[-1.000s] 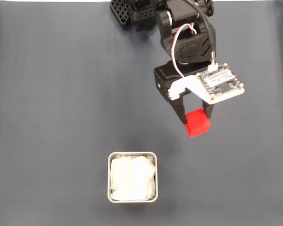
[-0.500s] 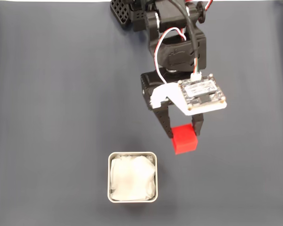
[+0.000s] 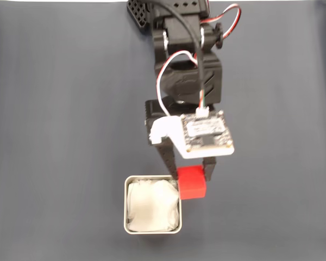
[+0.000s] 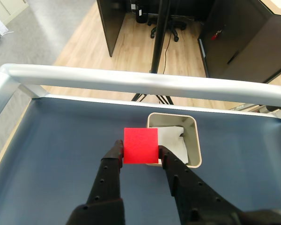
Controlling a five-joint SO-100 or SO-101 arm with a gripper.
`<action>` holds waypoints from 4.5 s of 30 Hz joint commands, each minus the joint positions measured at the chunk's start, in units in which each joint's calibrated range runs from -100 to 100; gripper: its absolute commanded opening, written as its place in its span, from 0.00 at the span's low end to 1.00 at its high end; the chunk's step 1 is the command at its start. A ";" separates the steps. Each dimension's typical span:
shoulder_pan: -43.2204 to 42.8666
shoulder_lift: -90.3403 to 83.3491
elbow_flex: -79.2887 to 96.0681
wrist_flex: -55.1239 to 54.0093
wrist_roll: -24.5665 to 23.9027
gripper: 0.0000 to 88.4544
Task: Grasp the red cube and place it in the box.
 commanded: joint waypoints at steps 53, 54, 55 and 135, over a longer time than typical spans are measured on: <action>7.76 8.99 -6.51 -5.85 0.15 0.31; 7.76 8.91 -6.42 -5.60 0.44 0.34; 7.76 8.82 -6.42 -5.52 0.29 0.38; 3.42 -86.93 93.76 7.68 -0.83 0.00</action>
